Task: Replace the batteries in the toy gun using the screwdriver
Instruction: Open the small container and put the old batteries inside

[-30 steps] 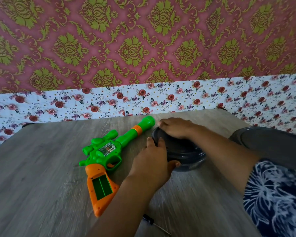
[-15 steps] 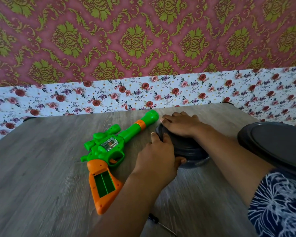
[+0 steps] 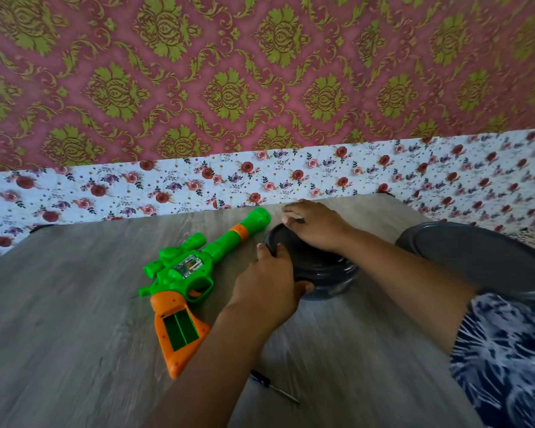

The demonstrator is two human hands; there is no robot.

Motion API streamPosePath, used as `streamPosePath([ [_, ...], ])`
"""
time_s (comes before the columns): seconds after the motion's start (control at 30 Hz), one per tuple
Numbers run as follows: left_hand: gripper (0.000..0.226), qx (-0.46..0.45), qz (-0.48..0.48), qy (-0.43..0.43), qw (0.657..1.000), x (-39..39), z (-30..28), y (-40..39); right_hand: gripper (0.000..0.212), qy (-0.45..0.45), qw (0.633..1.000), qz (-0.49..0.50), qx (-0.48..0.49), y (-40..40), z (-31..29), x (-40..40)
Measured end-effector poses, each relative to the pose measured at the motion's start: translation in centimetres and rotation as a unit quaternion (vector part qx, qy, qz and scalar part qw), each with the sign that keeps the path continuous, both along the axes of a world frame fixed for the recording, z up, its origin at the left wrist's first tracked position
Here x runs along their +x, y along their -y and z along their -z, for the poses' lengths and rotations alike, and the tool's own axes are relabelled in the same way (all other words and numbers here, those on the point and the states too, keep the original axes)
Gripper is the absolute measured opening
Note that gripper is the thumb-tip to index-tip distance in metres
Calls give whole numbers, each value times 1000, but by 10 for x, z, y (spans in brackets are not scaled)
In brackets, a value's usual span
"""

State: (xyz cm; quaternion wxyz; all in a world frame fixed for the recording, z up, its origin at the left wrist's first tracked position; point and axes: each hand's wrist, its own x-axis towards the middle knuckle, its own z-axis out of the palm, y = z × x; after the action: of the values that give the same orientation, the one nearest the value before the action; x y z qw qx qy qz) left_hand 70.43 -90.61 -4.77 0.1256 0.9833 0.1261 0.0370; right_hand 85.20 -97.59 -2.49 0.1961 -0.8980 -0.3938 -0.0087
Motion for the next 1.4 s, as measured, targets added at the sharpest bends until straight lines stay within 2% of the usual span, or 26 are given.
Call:
streamPosePath([
  [0.13, 82, -5, -6, -7, 1000, -1, 1, 2, 38, 40, 998, -26, -44, 45, -12, -27],
  [0.23, 81, -9, -8, 5, 1000, -3, -1, 2, 35, 78, 996, -22, -43, 76, -16, -51],
  [0.33, 73, -16, 2, 62, 998, -7, -11, 7, 27, 117, 993, -20, -25, 97, -15, -75],
  [0.4, 59, -10, 6, 110, 994, -11, -19, 13, 24, 141, 989, -24, -35, 104, -11, -92],
  [0.53, 41, 6, 8, 124, 992, -26, -18, 20, 33, 180, 981, -31, -71, 110, -1, -109],
  [0.7, 51, 11, 43, 117, 992, -27, -1, 22, 41, 207, 974, -21, -88, 112, 1, -108],
  [0.8, 48, 12, 51, 118, 992, -13, -3, 24, 40, 224, 964, -10, -141, 111, -3, -99],
  [0.9, 46, 4, 60, 114, 992, 5, -5, 27, 35, 211, 958, 9, -193, 111, -14, -86],
  [1.07, 47, 10, 82, 96, 992, 47, -6, 40, 32, 136, 955, 49, -260, 109, -36, -48],
  [1.23, 51, 19, 88, 49, 995, 99, -9, 47, 37, 77, 951, 76, -289, 110, -38, 5],
  [1.4, 53, -18, 89, 27, 995, 134, -13, 48, 47, 90, 939, 94, -318, 110, -36, 37],
])
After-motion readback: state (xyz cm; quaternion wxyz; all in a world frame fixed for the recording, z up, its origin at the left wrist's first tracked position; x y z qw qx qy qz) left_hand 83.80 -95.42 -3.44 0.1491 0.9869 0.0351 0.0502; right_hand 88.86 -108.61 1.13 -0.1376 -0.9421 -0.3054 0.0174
